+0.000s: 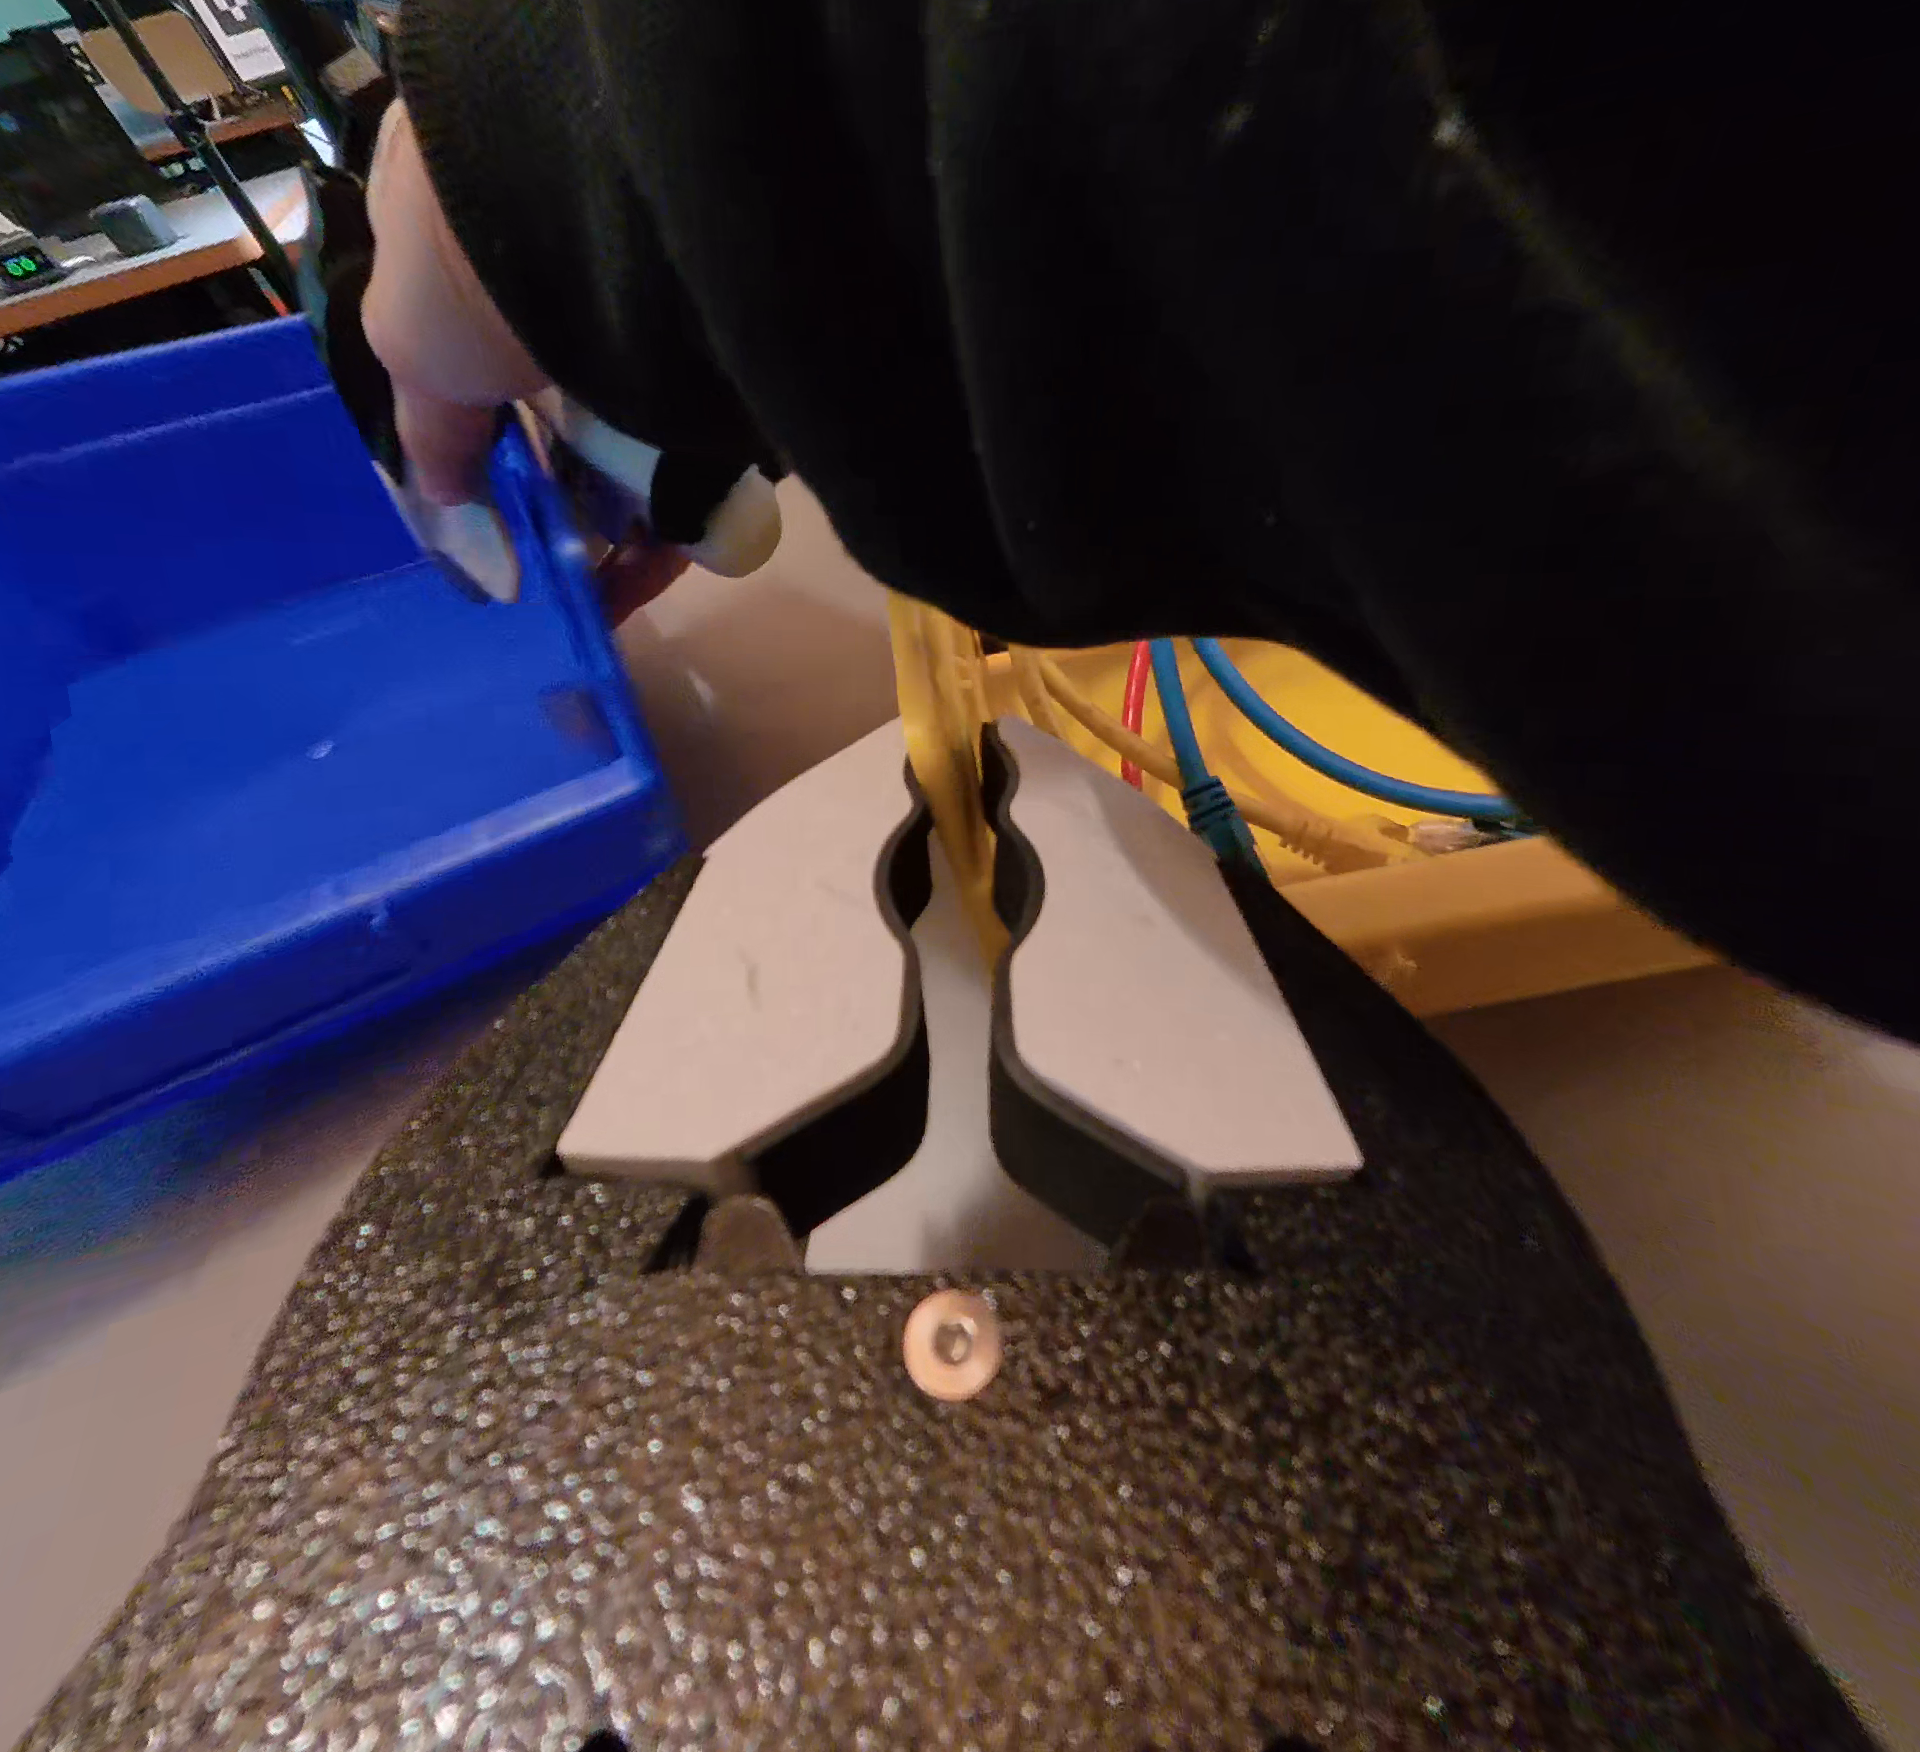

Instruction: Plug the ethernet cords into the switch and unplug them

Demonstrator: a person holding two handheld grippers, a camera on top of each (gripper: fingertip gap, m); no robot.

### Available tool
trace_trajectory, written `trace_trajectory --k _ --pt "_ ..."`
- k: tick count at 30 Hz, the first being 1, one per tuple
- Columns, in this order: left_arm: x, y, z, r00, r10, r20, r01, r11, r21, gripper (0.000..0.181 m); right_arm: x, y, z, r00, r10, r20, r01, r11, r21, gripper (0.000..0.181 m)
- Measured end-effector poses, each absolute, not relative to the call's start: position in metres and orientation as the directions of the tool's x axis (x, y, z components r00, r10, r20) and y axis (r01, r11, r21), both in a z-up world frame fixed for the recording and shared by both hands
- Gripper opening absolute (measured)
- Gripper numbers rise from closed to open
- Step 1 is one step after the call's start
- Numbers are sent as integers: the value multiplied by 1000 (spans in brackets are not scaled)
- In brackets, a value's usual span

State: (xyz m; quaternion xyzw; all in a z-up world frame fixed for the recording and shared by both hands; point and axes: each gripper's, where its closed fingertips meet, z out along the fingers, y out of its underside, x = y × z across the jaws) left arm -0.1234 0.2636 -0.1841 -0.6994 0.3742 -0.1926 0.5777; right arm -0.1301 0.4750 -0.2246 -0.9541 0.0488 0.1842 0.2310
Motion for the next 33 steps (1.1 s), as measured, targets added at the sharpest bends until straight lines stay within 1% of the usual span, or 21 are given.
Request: trace_trajectory --k 2,5,8,11,13,15,18,22,25,28,31,33 --pt "-126 265 -184 648 -744 -165 -302 -51 -952 6 -138 478 -209 890 26 -455 -200 -875 -441 14" --pt "-132 268 -184 646 -745 -166 -303 -50 -952 5 -136 481 -160 879 112 -464 -158 -849 -504 14" --pt "-143 274 -184 651 -740 -172 -305 -47 -951 6 -107 474 -86 885 236 -402 -86 -765 -638 13" --pt "-157 285 -184 664 -731 -155 -295 -66 -953 5 -47 449 -22 907 310 -285 -16 -652 -758 9" --pt "-171 295 -184 689 -714 -126 -274 -97 -957 5 6 425 4 924 283 -259 -40 -599 -800 9" --pt "-187 305 -184 715 -693 -92 -249 -129 -960 4 70 396 11 953 224 -206 -40 -579 -814 9" --pt "-211 321 -184 740 -671 -30 -202 -180 -963 3 169 346 -9 984 90 -153 -69 -603 -794 9" --pt "-251 344 -184 790 -613 -3 -170 -214 -962 4 283 273 -71 989 -107 -103 -149 -694 -704 9" --pt "-281 363 -184 830 -558 7 -152 -238 -959 5 342 224 -120 973 -214 -84 -219 -755 -618 10" --pt "-306 382 -184 853 -522 0 -149 -244 -958 5 376 191 -158 961 -262 -92 -269 -792 -549 10" --pt "-324 400 -185 872 -489 16 -127 -258 -958 5 393 173 -184 961 -255 -109 -275 -833 -481 11" --pt "-334 411 -185 886 -464 17 -121 -267 -956 5 402 170 -199 970 -224 -99 -244 -860 -449 11"
